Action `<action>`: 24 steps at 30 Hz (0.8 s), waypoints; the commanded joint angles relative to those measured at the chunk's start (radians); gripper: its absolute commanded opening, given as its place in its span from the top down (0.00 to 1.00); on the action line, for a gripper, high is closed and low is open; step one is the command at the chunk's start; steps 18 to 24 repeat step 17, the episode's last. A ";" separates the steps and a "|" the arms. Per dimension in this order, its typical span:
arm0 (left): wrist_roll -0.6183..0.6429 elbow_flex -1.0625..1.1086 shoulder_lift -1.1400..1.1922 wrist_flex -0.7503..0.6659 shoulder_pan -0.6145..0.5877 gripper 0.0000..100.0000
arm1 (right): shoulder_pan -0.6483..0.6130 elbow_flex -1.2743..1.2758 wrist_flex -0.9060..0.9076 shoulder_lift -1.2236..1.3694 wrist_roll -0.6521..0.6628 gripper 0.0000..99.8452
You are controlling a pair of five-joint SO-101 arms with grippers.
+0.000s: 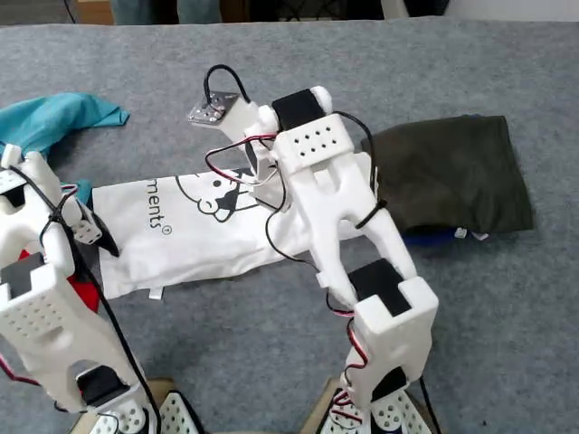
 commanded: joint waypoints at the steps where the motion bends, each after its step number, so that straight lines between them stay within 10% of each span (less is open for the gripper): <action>1: 0.009 -0.099 0.112 0.068 0.035 0.81 | -0.015 -0.061 0.005 -0.061 0.003 0.99; 24: 0.003 -0.417 0.241 0.192 0.036 0.97 | -0.012 -0.070 0.003 -0.061 0.008 0.99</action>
